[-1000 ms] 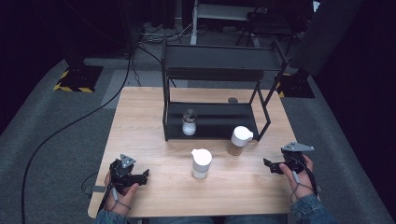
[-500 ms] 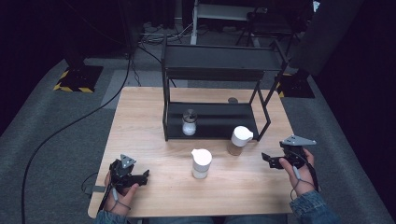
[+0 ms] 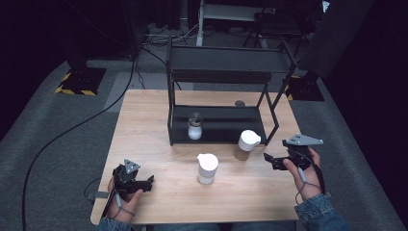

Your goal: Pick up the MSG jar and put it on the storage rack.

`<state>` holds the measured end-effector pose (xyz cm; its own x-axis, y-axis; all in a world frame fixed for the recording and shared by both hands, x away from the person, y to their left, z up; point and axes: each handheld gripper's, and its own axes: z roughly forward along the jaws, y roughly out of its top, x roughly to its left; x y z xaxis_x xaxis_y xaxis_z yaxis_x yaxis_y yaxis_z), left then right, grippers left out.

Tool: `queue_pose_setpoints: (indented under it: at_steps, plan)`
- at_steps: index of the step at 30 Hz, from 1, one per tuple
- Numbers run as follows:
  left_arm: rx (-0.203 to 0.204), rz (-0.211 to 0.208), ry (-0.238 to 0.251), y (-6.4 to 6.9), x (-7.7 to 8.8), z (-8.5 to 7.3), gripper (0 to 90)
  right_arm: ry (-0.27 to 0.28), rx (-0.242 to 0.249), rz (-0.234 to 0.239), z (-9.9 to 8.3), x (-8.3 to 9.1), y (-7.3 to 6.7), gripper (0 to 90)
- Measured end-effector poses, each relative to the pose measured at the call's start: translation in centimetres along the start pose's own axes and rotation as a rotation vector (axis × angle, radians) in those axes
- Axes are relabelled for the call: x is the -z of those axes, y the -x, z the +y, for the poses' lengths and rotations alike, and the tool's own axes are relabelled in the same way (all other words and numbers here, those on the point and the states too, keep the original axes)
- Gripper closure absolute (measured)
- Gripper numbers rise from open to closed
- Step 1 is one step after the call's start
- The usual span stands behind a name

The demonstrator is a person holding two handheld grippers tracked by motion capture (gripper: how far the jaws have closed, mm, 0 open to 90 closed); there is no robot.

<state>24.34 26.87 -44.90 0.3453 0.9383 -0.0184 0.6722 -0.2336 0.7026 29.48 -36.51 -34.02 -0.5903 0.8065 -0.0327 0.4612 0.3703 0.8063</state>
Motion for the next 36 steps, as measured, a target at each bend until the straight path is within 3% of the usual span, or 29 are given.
queue_pose_setpoints:
  at_steps: [15,36]
  plan:
    - [0.0,0.0,0.0,0.0,0.0,0.0,4.1,0.031,0.037,0.042,2.3,-0.5,-2.4,4.6]
    - [-0.001,-0.001,-0.002,0.0,0.0,0.0,3.9,0.073,0.05,0.054,4.0,-1.2,-5.9,4.6]
